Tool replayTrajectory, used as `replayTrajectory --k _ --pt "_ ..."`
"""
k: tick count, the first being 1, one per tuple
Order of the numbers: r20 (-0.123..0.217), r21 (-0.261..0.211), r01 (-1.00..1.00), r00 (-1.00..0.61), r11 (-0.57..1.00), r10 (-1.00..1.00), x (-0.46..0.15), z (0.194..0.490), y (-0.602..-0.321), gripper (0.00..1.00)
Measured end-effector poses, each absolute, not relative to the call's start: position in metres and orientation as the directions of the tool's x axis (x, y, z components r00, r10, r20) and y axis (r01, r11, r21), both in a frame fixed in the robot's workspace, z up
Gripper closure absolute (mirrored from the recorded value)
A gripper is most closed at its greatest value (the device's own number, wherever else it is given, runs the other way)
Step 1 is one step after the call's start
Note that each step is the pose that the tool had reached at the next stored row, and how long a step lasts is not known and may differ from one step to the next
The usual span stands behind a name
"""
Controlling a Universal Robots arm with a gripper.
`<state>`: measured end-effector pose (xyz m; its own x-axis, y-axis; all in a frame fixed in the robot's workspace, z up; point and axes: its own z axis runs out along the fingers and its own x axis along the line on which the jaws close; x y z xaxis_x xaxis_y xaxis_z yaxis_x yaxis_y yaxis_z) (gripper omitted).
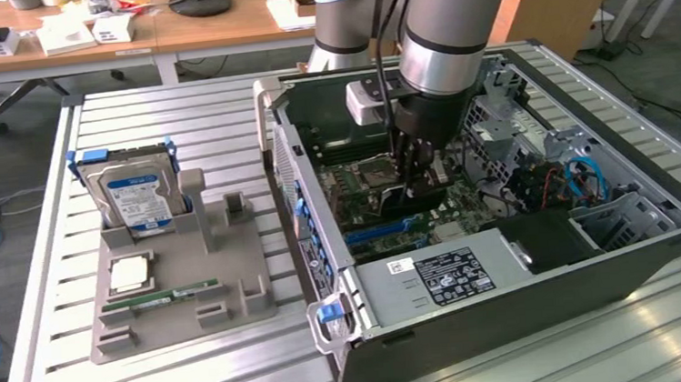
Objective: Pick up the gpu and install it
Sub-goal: 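Insert the gpu into the slot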
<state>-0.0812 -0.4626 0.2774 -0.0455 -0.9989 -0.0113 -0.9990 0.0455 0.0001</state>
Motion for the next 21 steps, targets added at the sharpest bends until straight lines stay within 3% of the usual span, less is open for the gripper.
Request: replayTrajectory --k 21 --pt "-0.011 0.000 -0.999 -0.046 0.046 -0.999 -0.0844 0.2765 -0.4625 0.74"
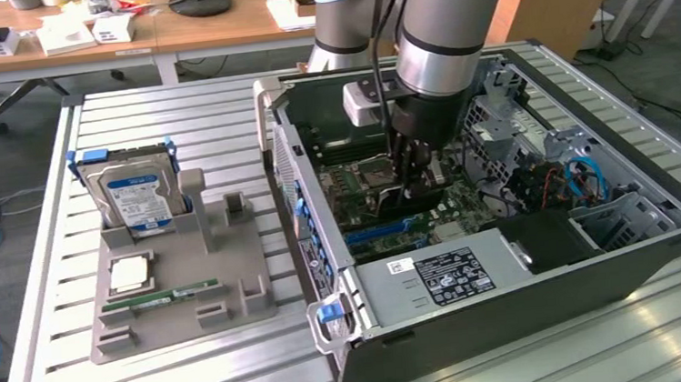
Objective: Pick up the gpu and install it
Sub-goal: 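Insert the gpu into the slot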
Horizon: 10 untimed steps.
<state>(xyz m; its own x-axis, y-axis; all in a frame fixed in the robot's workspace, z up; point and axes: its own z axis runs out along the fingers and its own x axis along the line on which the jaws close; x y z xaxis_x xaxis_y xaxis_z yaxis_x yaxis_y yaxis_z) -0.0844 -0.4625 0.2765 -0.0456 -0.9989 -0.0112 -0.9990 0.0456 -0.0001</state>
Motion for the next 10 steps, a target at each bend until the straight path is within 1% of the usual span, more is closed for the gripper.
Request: replayTrajectory --k 10 --pt "-0.011 -0.001 -0.999 -0.045 0.045 -0.999 -0.0862 0.2765 -0.4624 0.74"
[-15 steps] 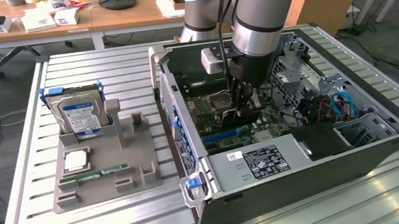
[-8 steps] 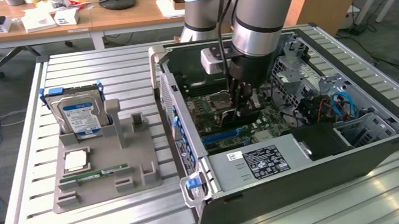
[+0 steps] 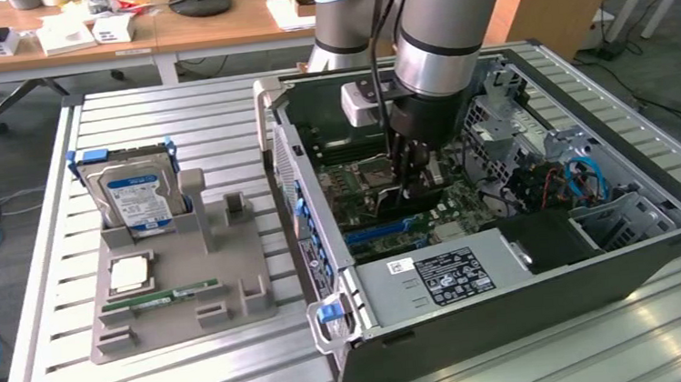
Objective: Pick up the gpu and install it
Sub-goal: 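Insert the gpu into the slot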
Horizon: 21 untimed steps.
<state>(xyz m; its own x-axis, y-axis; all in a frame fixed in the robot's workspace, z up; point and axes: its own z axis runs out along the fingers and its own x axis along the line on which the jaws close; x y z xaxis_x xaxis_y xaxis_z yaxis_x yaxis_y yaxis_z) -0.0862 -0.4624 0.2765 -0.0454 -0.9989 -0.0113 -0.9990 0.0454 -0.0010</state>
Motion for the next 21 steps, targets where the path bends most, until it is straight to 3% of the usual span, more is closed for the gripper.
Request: replayTrajectory --k 21 --pt "-0.011 -0.007 -0.999 -0.041 0.042 -0.999 -0.0901 0.2735 -0.4625 0.74"
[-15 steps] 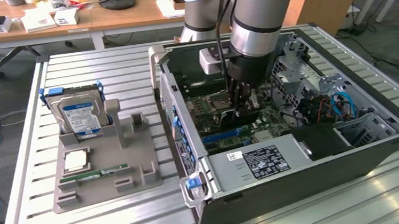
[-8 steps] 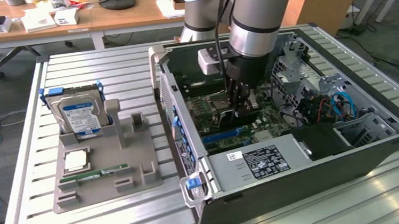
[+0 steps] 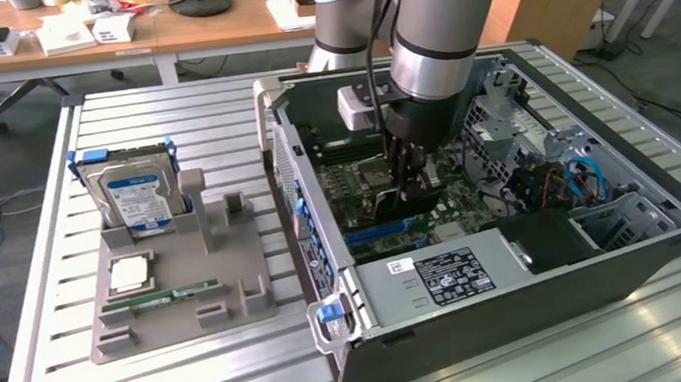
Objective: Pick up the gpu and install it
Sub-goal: 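Insert the gpu into the slot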
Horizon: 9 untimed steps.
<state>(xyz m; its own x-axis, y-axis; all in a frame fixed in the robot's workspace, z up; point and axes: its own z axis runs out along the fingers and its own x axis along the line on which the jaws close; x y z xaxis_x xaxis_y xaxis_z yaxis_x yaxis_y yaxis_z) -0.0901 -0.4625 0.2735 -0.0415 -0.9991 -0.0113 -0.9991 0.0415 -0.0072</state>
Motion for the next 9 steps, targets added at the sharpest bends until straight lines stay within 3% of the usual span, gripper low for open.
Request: replayTrajectory --k 9 --pt "-0.011 -0.007 -0.999 -0.041 0.042 -0.999 -0.0903 0.2721 -0.4623 0.74"
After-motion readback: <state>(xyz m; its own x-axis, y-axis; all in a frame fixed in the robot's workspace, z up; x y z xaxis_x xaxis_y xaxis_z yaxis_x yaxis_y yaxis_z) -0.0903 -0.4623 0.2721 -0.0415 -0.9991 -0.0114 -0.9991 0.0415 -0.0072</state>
